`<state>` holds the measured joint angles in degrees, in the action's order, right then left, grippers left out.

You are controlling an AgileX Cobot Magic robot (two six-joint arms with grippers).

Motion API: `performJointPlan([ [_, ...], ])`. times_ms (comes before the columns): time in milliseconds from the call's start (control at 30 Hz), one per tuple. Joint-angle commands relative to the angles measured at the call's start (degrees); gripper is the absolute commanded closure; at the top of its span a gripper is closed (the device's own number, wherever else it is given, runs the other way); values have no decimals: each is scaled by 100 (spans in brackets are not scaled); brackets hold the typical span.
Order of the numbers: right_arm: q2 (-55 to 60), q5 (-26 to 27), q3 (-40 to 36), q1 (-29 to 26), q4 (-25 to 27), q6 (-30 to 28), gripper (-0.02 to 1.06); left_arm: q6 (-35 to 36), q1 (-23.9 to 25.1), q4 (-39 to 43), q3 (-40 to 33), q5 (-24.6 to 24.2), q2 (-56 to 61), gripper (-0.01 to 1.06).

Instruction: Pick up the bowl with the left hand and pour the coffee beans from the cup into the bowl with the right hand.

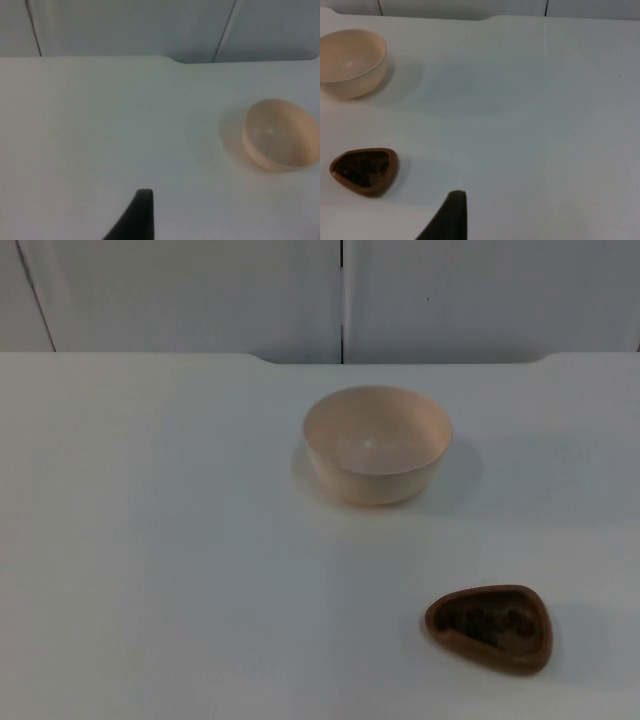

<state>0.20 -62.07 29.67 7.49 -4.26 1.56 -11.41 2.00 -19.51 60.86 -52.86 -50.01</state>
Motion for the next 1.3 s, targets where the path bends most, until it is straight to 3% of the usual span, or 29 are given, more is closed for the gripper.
performJointPlan([
  [0,-20,30,-9,-40,-34,-5,-1,-30,6,-131,71,84,-97,0],
  [767,-20,30,-9,-40,-34,-5,-1,-520,6,-936,147,108,-563,0],
  [1267,-20,30,-9,-40,-34,-5,-1,-520,-150,-981,1144,-96,-1646,4],
])
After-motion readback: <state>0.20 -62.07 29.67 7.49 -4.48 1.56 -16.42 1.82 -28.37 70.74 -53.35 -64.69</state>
